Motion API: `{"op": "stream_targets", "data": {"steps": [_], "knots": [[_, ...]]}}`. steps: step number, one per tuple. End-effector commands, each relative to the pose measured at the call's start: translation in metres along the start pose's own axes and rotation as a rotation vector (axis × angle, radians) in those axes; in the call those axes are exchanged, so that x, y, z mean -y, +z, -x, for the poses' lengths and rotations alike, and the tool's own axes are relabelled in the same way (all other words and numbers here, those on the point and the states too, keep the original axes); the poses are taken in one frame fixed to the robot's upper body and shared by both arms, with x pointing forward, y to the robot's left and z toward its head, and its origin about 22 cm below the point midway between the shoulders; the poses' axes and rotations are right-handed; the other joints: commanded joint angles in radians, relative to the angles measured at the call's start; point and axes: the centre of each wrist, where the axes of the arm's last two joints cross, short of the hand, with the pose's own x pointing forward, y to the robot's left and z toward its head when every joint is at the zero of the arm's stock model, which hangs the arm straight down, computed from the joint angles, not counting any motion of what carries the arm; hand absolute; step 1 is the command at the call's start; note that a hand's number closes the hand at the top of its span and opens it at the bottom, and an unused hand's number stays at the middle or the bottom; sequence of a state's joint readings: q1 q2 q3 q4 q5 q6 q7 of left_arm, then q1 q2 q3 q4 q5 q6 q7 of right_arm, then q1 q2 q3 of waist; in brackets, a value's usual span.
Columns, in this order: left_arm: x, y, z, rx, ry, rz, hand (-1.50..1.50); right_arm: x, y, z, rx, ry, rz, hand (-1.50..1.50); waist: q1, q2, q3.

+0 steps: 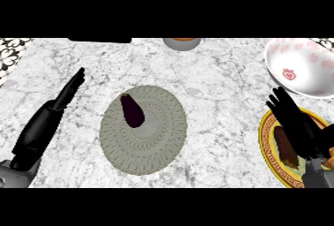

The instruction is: Pick the croissant from the plate and place it in the bowl

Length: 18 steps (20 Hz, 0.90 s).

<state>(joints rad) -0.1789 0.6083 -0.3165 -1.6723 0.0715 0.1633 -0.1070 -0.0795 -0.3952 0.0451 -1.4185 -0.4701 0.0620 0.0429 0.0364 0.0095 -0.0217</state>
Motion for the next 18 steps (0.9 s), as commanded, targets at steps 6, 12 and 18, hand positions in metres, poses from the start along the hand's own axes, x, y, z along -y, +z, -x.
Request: {"op": "stream_targets", "data": {"steps": [6,12,18], "knots": [[-0.016,0.014,0.035,-0.270,0.150,-0.304,0.00,0.032,-0.012,-0.159,0.553,0.241,-0.522,1.50,0.009,-0.020,0.025],[-0.016,0.025,0.051,-0.373,0.235,-0.397,0.00,0.150,0.055,-0.138,0.226,0.765,-0.236,-1.50,-0.080,-0.006,0.028],[-0.027,0.023,0.040,-0.377,0.213,-0.373,0.00,0.219,0.113,-0.118,0.287,0.830,-0.282,-1.50,-0.045,-0.008,0.027]]}}
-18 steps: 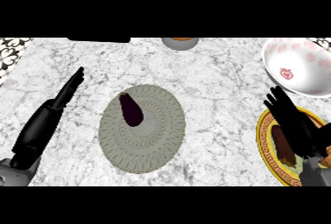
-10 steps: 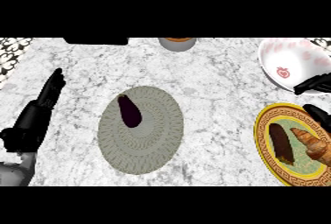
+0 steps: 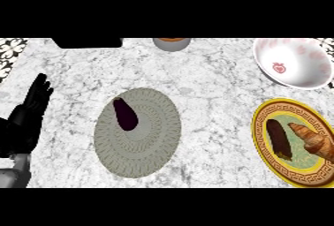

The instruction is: Pick the croissant from the plate and place it in the bowl

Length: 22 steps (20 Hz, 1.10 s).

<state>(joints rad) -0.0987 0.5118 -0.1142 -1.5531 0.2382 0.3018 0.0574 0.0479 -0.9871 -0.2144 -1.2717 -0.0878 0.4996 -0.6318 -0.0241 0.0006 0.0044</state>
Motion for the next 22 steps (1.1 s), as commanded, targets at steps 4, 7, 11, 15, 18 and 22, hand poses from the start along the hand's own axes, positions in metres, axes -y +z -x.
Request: {"op": "stream_targets", "data": {"steps": [4,7,11,15,18,22], "knots": [[0.007,0.001,0.006,-0.002,0.008,0.016,0.00,0.056,0.040,0.020,-0.014,0.060,0.002,-1.50,0.042,0.004,-0.002],[0.017,-0.014,-0.006,0.000,0.010,0.053,0.00,0.056,0.020,0.022,-0.029,0.097,-0.024,-1.50,0.044,0.006,-0.002],[0.016,-0.010,-0.007,0.002,0.017,0.051,0.00,0.073,-0.025,-0.011,-0.023,0.161,-0.072,-1.50,0.056,0.005,-0.004],[0.018,-0.009,-0.006,0.002,0.038,0.064,0.00,0.072,-0.036,-0.016,-0.094,0.244,-0.218,-1.50,0.065,0.006,-0.003],[0.023,-0.016,-0.013,0.021,0.013,0.055,0.00,0.070,-0.060,-0.039,-0.156,0.375,-0.341,-1.50,0.074,0.009,-0.004],[0.012,-0.022,-0.003,0.004,0.018,0.037,0.00,0.050,-0.081,-0.038,-0.206,0.408,-0.468,-1.50,0.059,0.008,-0.005]]}}
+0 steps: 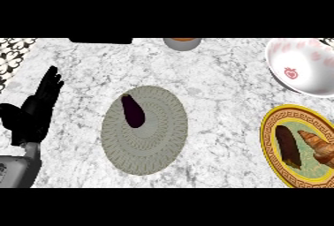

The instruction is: Pick the croissant from the plate and place it in the bowl

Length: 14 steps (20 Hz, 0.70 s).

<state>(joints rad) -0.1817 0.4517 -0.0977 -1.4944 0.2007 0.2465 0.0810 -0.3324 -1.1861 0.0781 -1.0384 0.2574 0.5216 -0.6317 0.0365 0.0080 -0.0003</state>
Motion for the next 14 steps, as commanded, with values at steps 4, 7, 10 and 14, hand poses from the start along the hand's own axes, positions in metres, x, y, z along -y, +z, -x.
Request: {"op": "stream_targets", "data": {"steps": [4,7,10,14], "knots": [[0.014,0.008,0.009,0.005,-0.013,-0.001,0.00,-0.025,-0.033,-0.002,0.009,0.039,-0.283,-1.50,-0.003,-0.001,0.001],[0.001,-0.002,-0.007,0.000,-0.011,-0.005,0.00,-0.039,-0.047,-0.004,0.026,0.035,-0.370,-1.50,-0.004,-0.002,0.001],[-0.005,-0.007,0.001,0.007,-0.005,0.006,0.00,-0.044,-0.066,-0.014,-0.042,0.117,-0.456,-1.50,-0.003,0.001,0.000],[-0.006,0.003,0.002,-0.004,-0.008,-0.002,0.00,-0.068,-0.066,-0.007,-0.063,0.164,-0.561,-1.50,-0.019,-0.006,0.000]]}}
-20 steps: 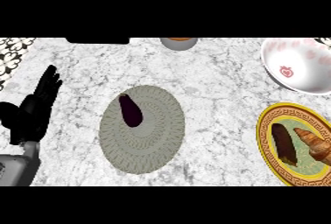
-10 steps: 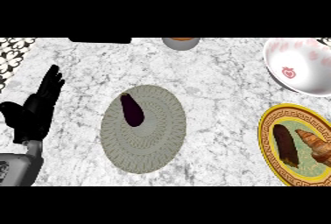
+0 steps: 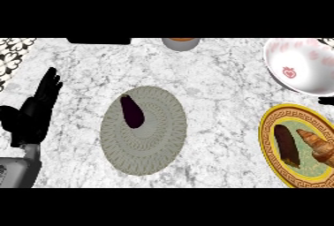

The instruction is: Pick the croissant from the plate and place it in the bowl

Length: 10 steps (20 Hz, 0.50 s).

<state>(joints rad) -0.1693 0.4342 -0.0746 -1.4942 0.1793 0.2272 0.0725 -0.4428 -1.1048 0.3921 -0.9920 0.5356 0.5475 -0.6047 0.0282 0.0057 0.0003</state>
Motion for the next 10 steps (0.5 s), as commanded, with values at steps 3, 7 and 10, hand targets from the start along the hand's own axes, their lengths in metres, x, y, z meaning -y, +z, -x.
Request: {"op": "stream_targets", "data": {"steps": [3,7,10], "knots": [[0.003,-0.001,0.010,-0.021,-0.022,-0.019,0.00,-0.013,-0.027,-0.005,0.045,0.039,-0.127,-1.50,-0.018,-0.002,0.000],[-0.019,0.002,-0.007,-0.001,-0.008,-0.033,0.00,-0.027,-0.032,0.008,0.068,0.094,0.020,-1.50,-0.020,-0.005,0.000],[0.008,-0.009,-0.001,-0.032,0.009,-0.017,0.00,-0.018,-0.036,-0.008,0.085,0.136,0.065,-1.50,-0.031,-0.006,0.000]]}}
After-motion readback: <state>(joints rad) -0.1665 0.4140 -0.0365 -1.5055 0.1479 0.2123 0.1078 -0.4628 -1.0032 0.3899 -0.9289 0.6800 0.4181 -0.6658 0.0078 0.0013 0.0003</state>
